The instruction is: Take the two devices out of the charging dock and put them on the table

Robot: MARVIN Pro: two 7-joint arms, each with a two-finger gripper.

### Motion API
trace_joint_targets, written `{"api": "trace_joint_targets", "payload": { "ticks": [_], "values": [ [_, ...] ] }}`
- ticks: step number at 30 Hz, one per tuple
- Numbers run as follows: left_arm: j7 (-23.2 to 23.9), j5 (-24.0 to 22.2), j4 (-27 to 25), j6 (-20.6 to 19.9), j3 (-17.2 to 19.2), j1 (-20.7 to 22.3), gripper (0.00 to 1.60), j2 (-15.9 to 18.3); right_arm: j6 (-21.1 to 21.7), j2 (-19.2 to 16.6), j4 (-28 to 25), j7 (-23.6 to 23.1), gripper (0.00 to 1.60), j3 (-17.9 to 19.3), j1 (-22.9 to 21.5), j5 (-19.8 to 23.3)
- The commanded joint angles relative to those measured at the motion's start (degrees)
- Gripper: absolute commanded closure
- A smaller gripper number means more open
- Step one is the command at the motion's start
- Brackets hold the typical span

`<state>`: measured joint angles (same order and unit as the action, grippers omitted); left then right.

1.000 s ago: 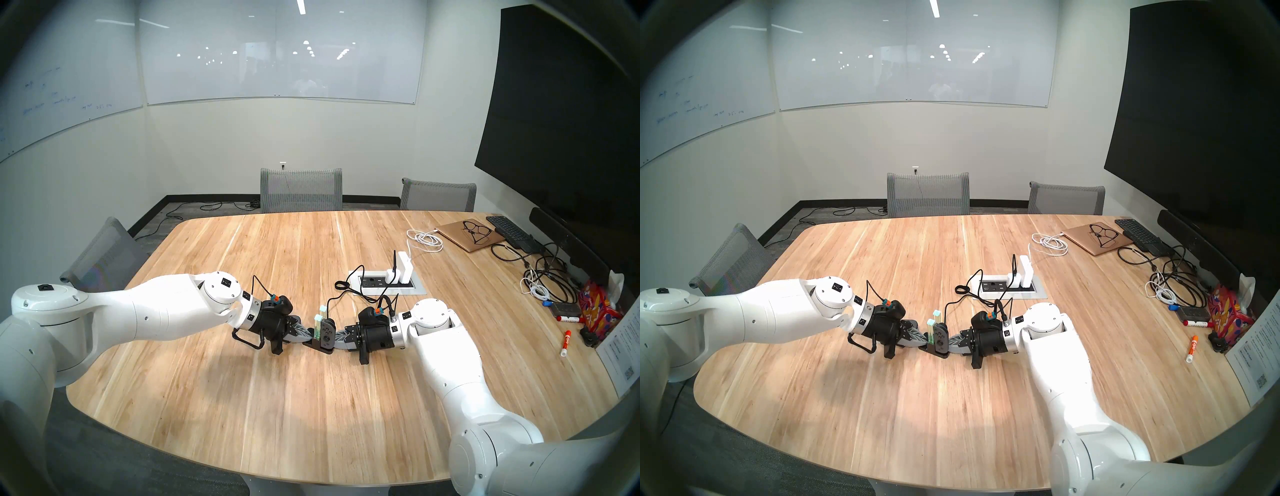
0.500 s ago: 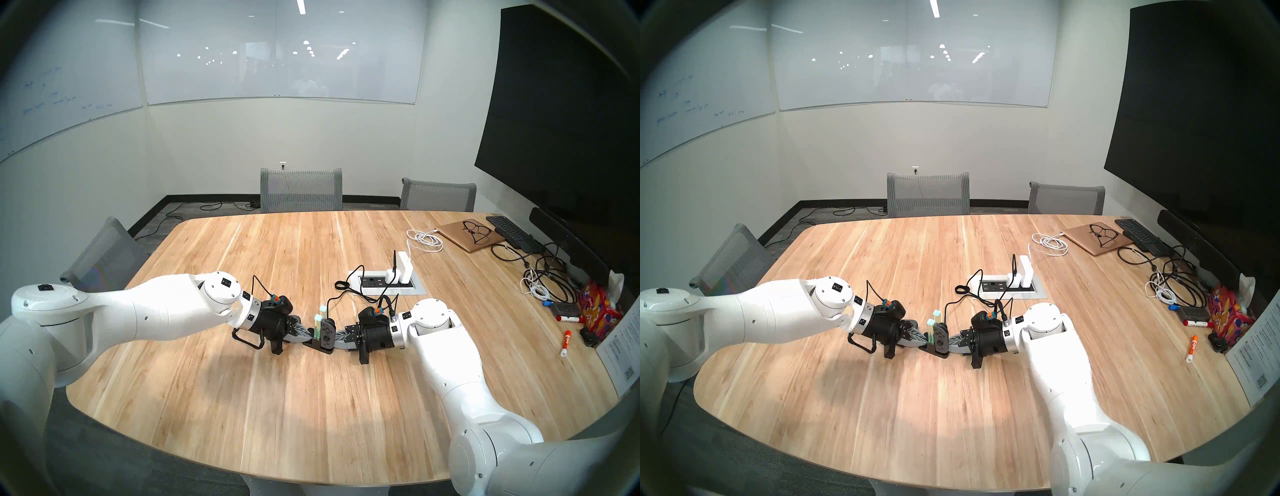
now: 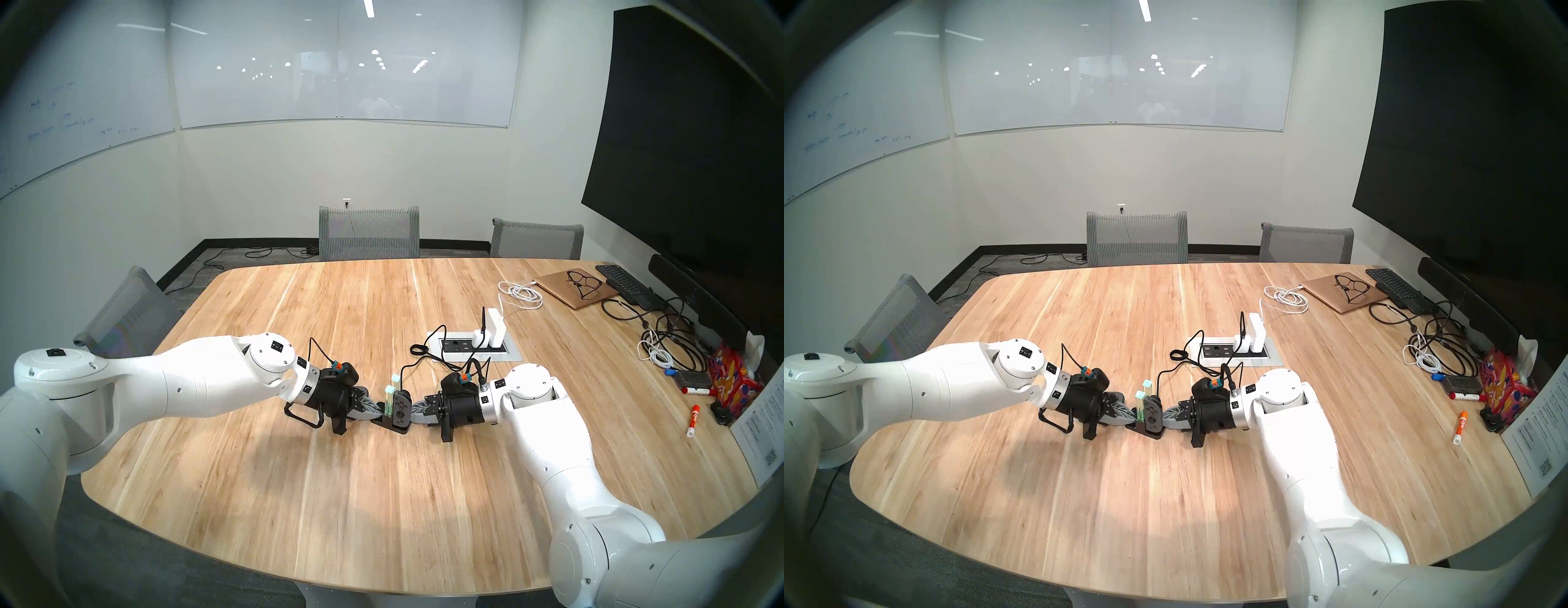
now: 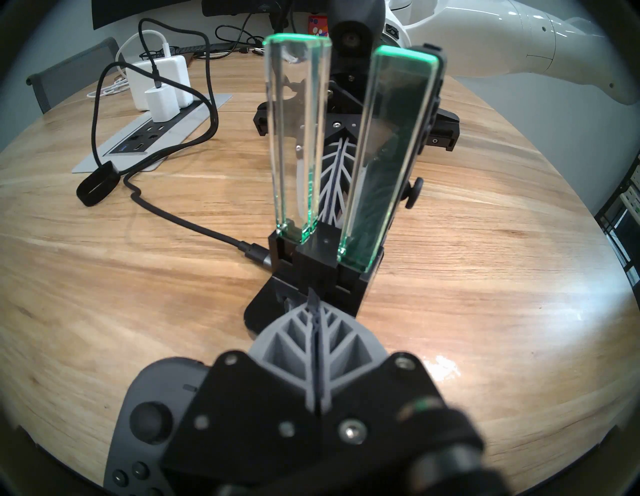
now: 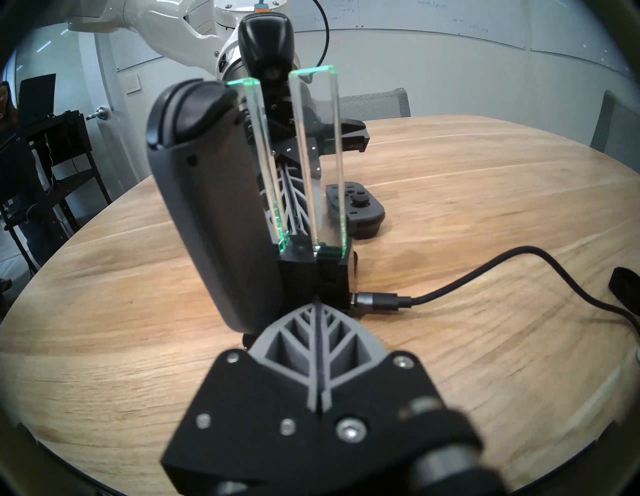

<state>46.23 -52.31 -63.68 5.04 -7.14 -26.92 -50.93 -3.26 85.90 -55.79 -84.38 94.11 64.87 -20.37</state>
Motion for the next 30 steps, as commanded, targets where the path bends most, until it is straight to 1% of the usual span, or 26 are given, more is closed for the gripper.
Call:
{"api": "trace_joint_targets", "payload": {
  "ticks": [1,19,30],
  "values": [
    [0.1,0.1,-0.1,-0.3,-0.3,-0.3,1.60,0.0,0.2,-0.6,-2.0,-0.6,1.60,0.5,0.1,0.5],
    [0.1,0.1,-0.1,-0.3,-0.3,-0.3,1.60,0.0,2.3,-3.2,-7.5,-0.6,1.60,3.2,2.8,1.5],
    [0.1,0.1,-0.1,-0.3,-0.3,-0.3,1.60,0.0,4.2,-4.9,-11.2,-0.6,1.60,3.7,4.5,4.1]
  ]
}}
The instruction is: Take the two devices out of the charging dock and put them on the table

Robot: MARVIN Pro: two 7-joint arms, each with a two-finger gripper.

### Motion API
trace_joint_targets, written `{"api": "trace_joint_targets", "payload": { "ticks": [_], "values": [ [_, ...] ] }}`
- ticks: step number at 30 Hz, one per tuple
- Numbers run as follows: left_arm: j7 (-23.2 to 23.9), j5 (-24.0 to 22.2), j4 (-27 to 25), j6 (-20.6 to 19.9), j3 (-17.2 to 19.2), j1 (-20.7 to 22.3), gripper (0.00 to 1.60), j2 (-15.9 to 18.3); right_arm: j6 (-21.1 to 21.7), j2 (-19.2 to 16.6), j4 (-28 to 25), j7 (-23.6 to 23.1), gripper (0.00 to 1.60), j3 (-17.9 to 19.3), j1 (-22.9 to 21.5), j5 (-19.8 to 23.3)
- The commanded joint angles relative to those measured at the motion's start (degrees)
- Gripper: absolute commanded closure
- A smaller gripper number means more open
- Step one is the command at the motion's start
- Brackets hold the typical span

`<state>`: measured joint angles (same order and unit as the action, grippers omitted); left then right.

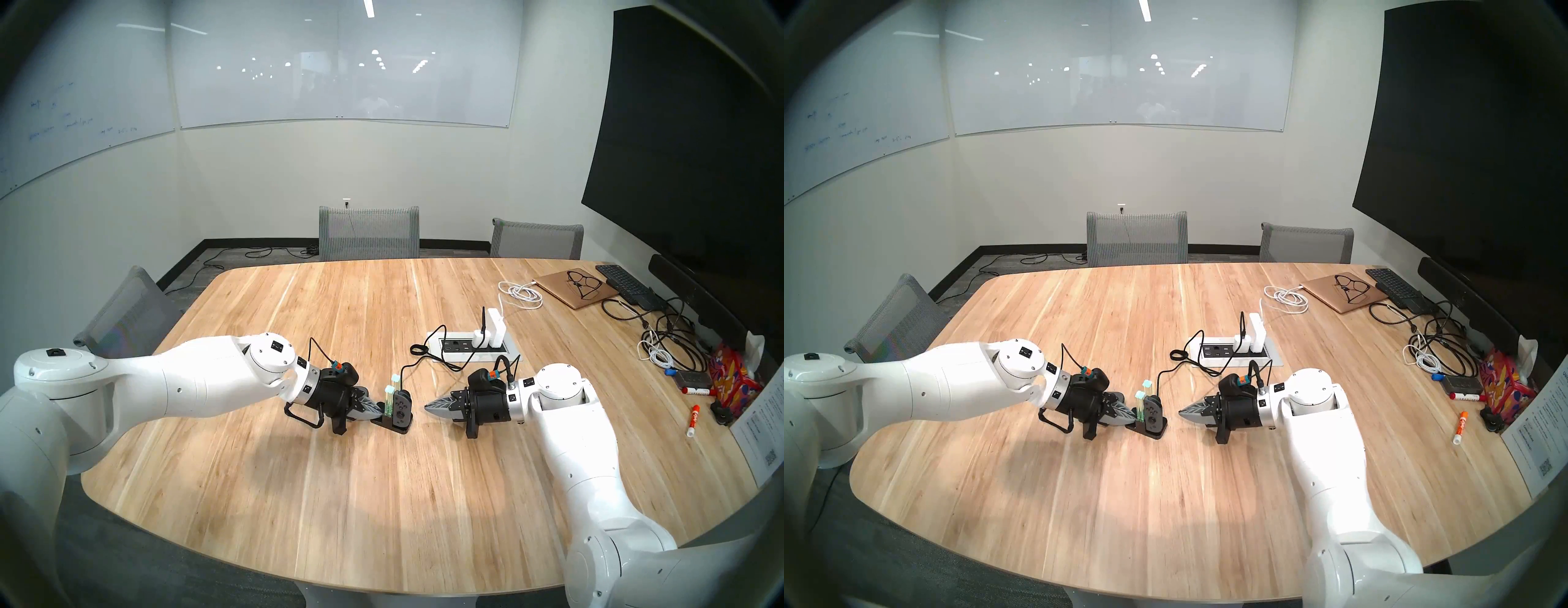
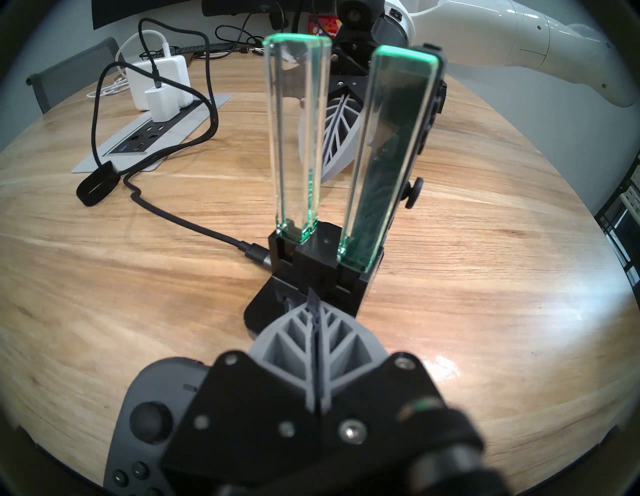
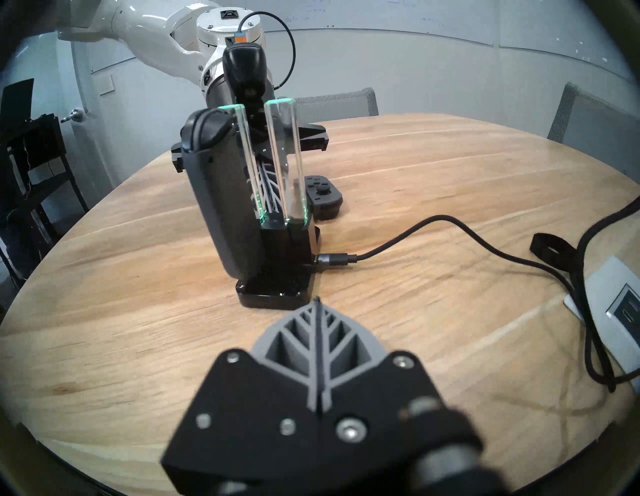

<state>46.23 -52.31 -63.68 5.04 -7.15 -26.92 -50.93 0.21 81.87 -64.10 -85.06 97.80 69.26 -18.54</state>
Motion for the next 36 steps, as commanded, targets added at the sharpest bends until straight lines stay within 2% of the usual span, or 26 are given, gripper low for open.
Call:
{"api": "trace_joint_targets", "payload": {
  "ticks": [1,15,16,17,19,20,36],
  "values": [
    [0.1,0.1,-0.1,-0.3,-0.3,-0.3,1.60,0.0,0.8,-0.9,-3.1,0.1,1.60,0.0,0.3,2.4],
    [0.1,0.1,-0.1,-0.3,-0.3,-0.3,1.60,0.0,5.2,-2.9,-8.9,0.1,1.57,-0.2,3.3,6.0],
    [0.1,0.1,-0.1,-0.3,-0.3,-0.3,1.60,0.0,5.4,-3.0,-9.3,0.1,1.31,-0.3,3.5,6.3],
    [0.1,0.1,-0.1,-0.3,-0.3,-0.3,1.60,0.0,5.4,-3.0,-9.3,0.1,1.31,-0.3,3.5,6.3],
    [0.1,0.1,-0.1,-0.3,-0.3,-0.3,1.60,0.0,5.8,-3.1,-10.0,0.1,0.75,-0.1,4.1,6.6],
    [0.1,0.1,-0.1,-0.3,-0.3,-0.3,1.60,0.0,6.0,-3.3,-10.4,0.1,0.00,-0.1,4.4,6.9],
    [0.1,0.1,-0.1,-0.3,-0.3,-0.3,1.60,0.0,7.1,-3.6,-14.3,0.1,0.00,0.6,7.7,8.5]
  ]
}}
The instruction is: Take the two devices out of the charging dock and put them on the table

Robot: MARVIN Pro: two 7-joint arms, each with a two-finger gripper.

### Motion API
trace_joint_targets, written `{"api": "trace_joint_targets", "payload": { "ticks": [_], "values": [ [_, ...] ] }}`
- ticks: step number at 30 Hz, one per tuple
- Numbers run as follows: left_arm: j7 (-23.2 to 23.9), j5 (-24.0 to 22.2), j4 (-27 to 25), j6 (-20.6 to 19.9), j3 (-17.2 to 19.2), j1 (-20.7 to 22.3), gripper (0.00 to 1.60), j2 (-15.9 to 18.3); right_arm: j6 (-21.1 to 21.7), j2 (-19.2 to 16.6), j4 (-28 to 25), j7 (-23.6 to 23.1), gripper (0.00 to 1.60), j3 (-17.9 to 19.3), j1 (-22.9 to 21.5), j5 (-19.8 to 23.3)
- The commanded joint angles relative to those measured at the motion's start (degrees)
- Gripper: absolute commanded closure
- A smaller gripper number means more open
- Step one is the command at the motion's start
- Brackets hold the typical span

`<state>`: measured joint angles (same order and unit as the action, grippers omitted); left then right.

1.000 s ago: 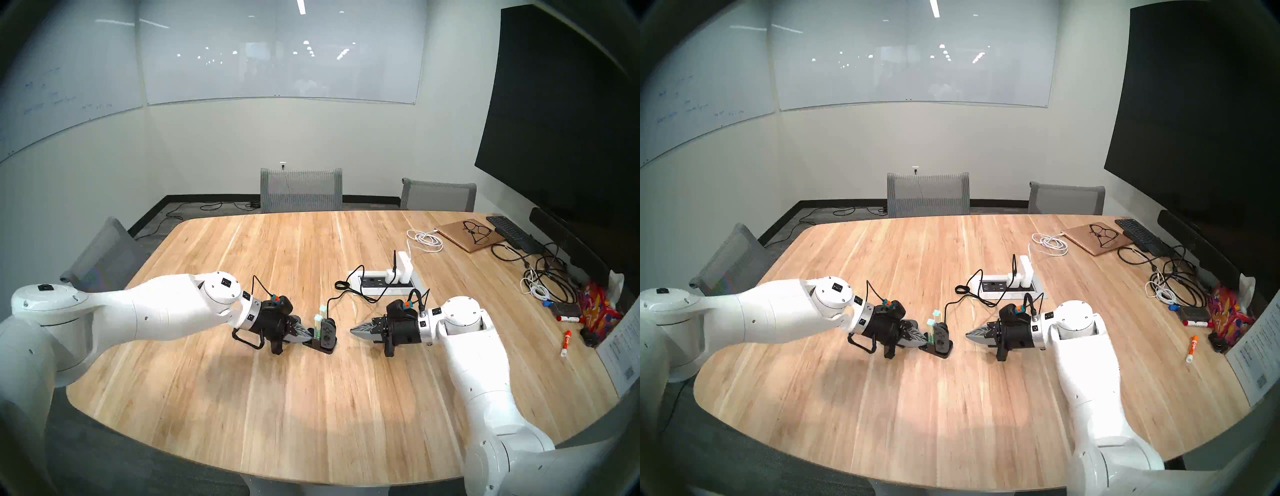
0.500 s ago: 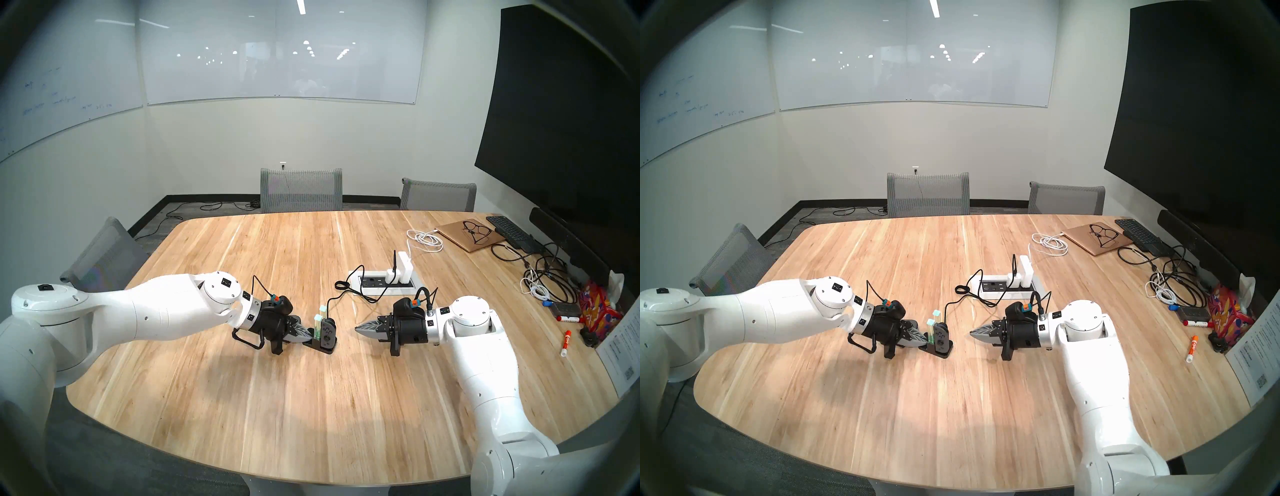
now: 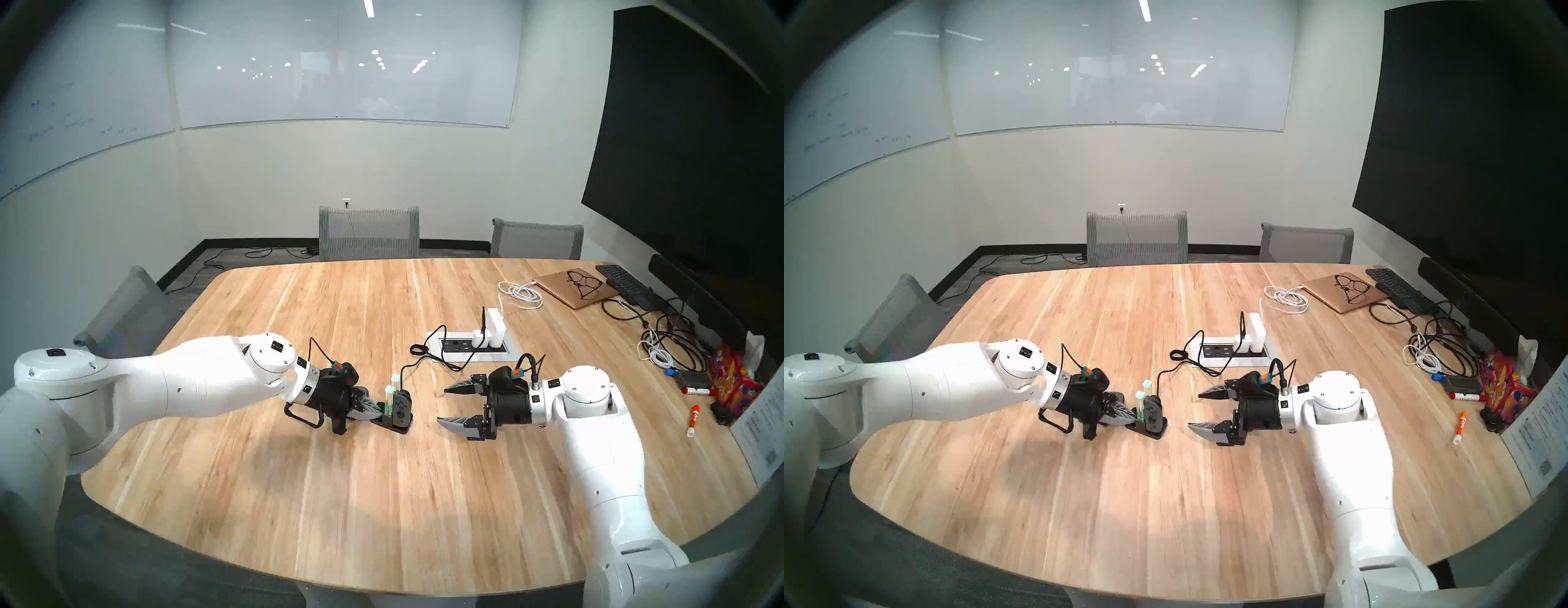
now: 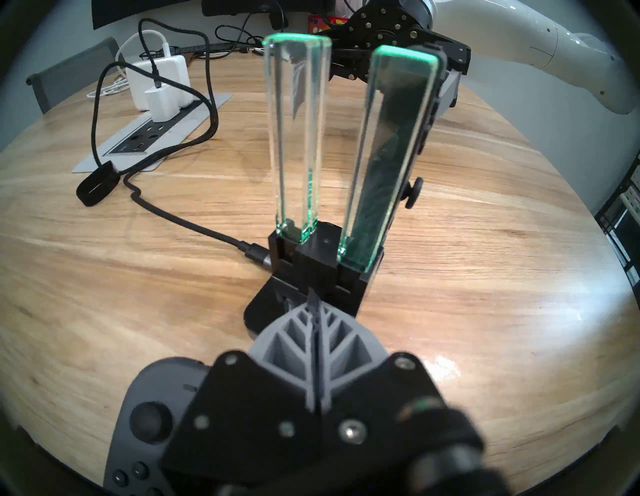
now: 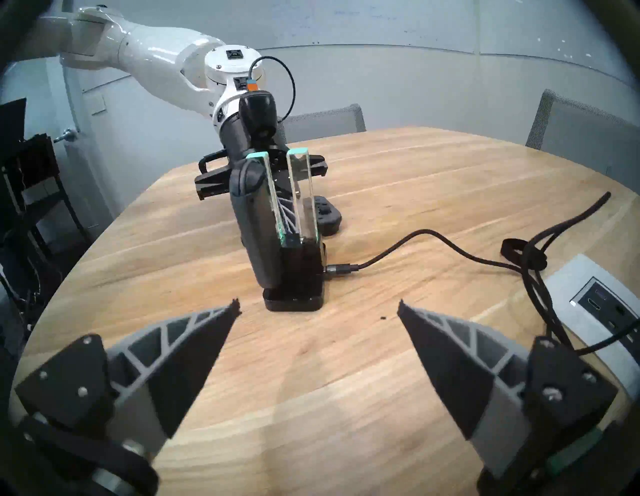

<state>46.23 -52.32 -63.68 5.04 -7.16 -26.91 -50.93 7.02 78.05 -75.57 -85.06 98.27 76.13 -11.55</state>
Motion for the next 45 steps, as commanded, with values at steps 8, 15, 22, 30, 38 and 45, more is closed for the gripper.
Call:
{"api": "trace_joint_targets", "payload": {
  "ticks": [8,15,22,30,38,45],
  "values": [
    [0.1,0.1,-0.1,-0.3,-0.3,-0.3,1.60,0.0,0.2,0.2,-3.1,0.1,0.00,0.1,1.4,1.8],
    [0.1,0.1,-0.1,-0.3,-0.3,-0.3,1.60,0.0,0.3,0.5,-3.0,0.1,0.00,0.2,1.6,2.2],
    [0.1,0.1,-0.1,-0.3,-0.3,-0.3,1.60,0.0,0.6,0.6,-3.2,0.1,0.00,-0.1,1.3,2.2],
    [0.1,0.1,-0.1,-0.3,-0.3,-0.3,1.60,0.0,1.0,0.7,-3.3,0.1,0.00,-0.3,1.0,2.9],
    [0.1,0.1,-0.1,-0.3,-0.3,-0.3,1.60,0.0,1.7,0.6,-4.4,0.1,0.00,-0.5,1.8,3.6],
    [0.1,0.1,-0.1,-0.3,-0.3,-0.3,1.60,0.0,1.7,1.3,-5.0,0.1,0.00,-1.0,2.8,3.8]
  ]
}}
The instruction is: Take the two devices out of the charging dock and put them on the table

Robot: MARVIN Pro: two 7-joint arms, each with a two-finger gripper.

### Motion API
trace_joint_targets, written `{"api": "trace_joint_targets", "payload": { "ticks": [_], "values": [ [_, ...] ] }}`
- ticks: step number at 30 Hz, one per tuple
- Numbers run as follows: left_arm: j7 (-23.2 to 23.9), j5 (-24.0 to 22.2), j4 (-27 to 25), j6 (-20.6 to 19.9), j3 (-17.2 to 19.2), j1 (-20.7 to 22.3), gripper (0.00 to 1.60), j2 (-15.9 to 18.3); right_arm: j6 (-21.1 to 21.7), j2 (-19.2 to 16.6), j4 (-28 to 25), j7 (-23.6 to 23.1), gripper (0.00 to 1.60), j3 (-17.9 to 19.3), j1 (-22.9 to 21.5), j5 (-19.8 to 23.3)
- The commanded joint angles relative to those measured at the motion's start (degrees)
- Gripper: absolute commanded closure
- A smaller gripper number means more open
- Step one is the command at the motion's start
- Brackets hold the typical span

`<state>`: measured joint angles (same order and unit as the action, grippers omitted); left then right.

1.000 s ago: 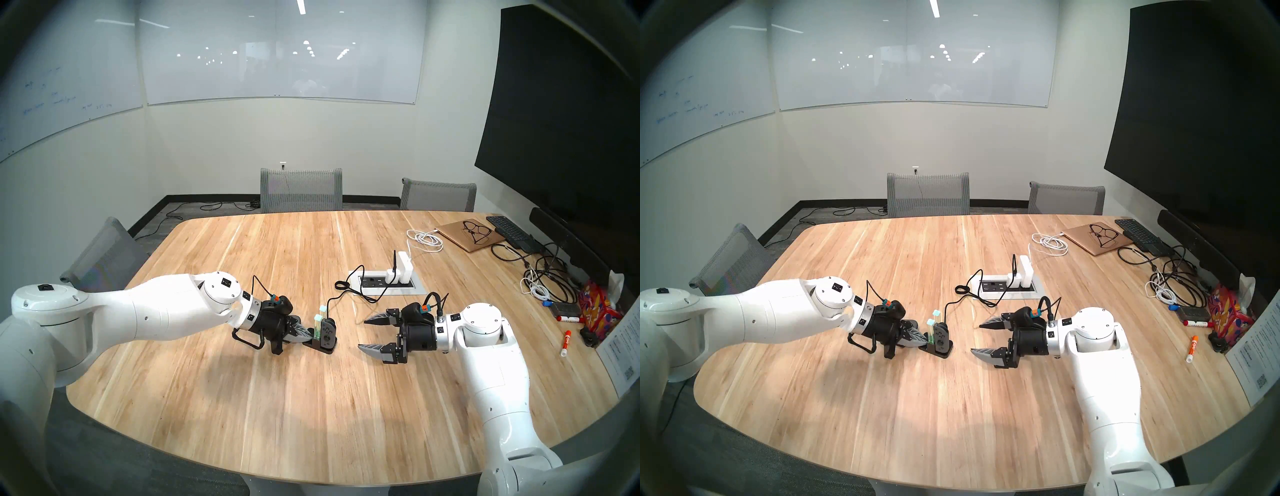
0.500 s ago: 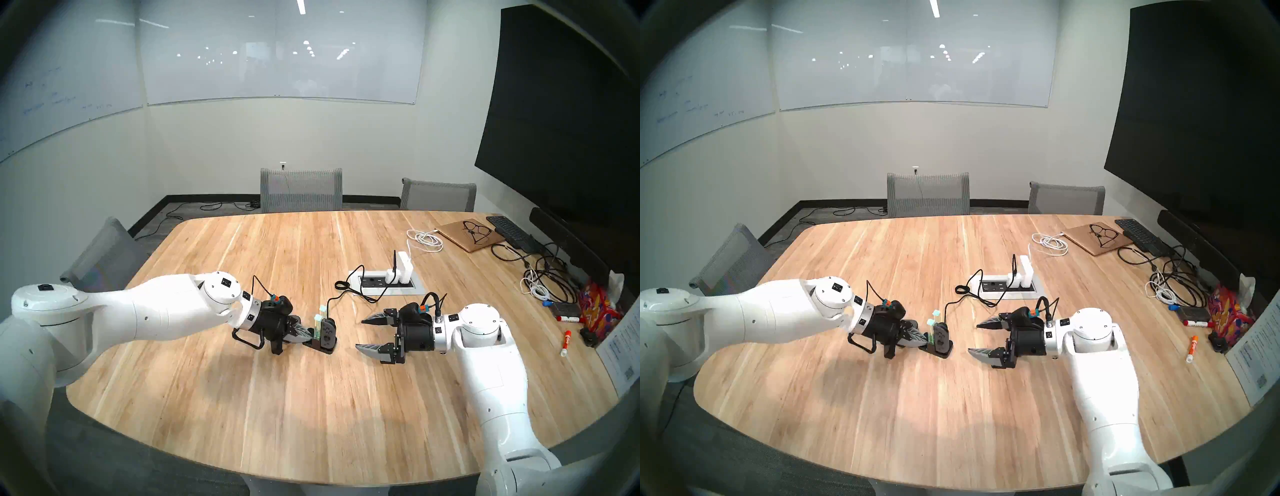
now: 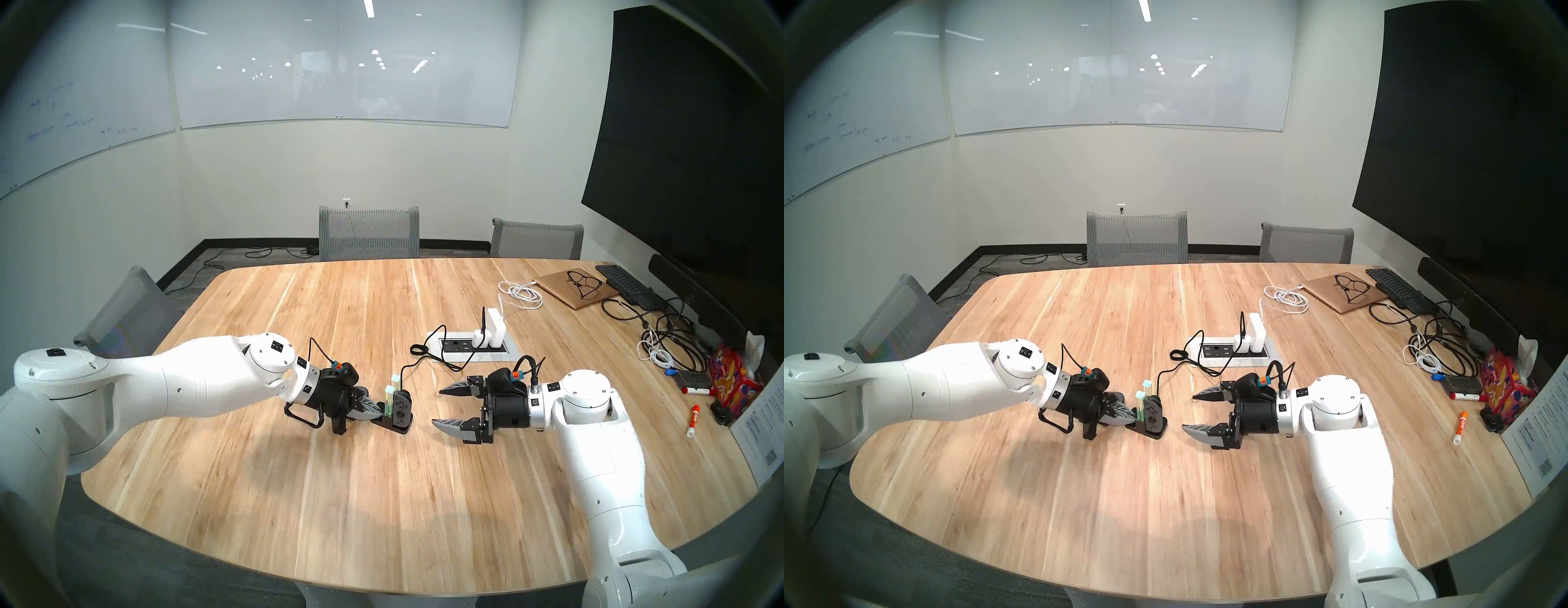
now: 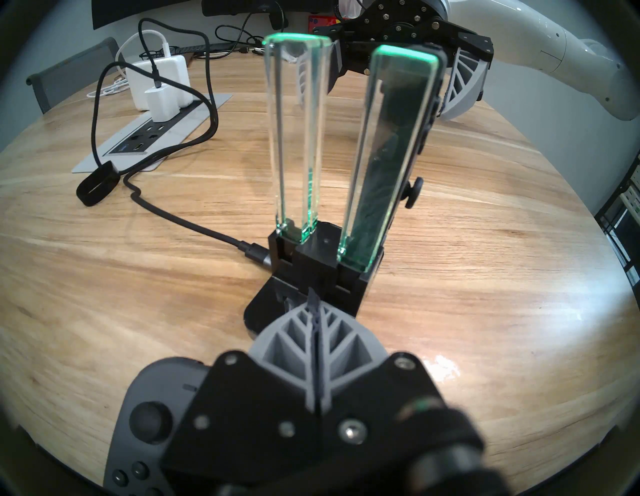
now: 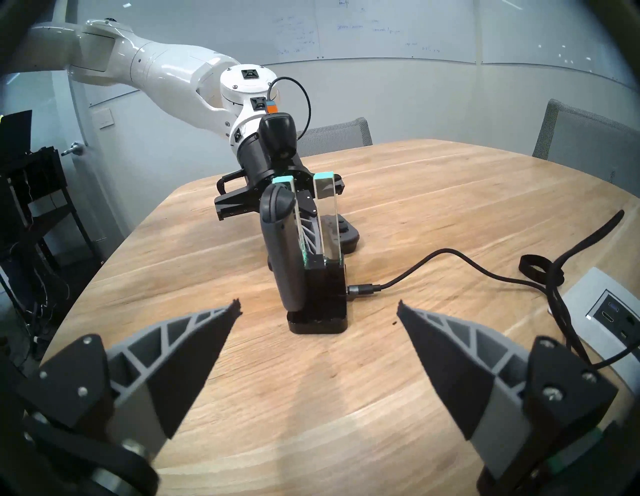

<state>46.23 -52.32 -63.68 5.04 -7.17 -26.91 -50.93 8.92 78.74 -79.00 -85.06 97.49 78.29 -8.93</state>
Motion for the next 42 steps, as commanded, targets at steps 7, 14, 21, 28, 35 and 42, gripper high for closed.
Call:
{"api": "trace_joint_targets", "payload": {
  "ticks": [7,14,21,28,35,42],
  "values": [
    [0.1,0.1,-0.1,-0.3,-0.3,-0.3,1.60,0.0,-0.2,1.3,-1.8,0.1,0.00,-1.3,1.1,1.0],
    [0.1,0.1,-0.1,-0.3,-0.3,-0.3,1.60,0.0,0.1,1.9,-2.1,0.1,0.00,-2.1,0.9,0.7],
    [0.1,0.1,-0.1,-0.3,-0.3,-0.3,1.60,0.0,0.5,2.7,-2.3,0.6,0.00,-2.5,0.6,0.4],
    [0.1,0.1,-0.1,-0.3,-0.3,-0.3,1.60,0.0,0.4,3.2,-2.2,1.3,0.00,-2.7,0.6,0.4],
    [0.1,0.1,-0.1,-0.3,-0.3,-0.3,1.60,0.0,0.3,3.6,-2.2,1.8,0.00,-2.8,0.8,0.6],
    [0.1,0.1,-0.1,-0.3,-0.3,-0.3,1.60,0.0,0.1,4.0,-2.0,2.2,0.00,-2.7,0.9,0.9]
  ]
}}
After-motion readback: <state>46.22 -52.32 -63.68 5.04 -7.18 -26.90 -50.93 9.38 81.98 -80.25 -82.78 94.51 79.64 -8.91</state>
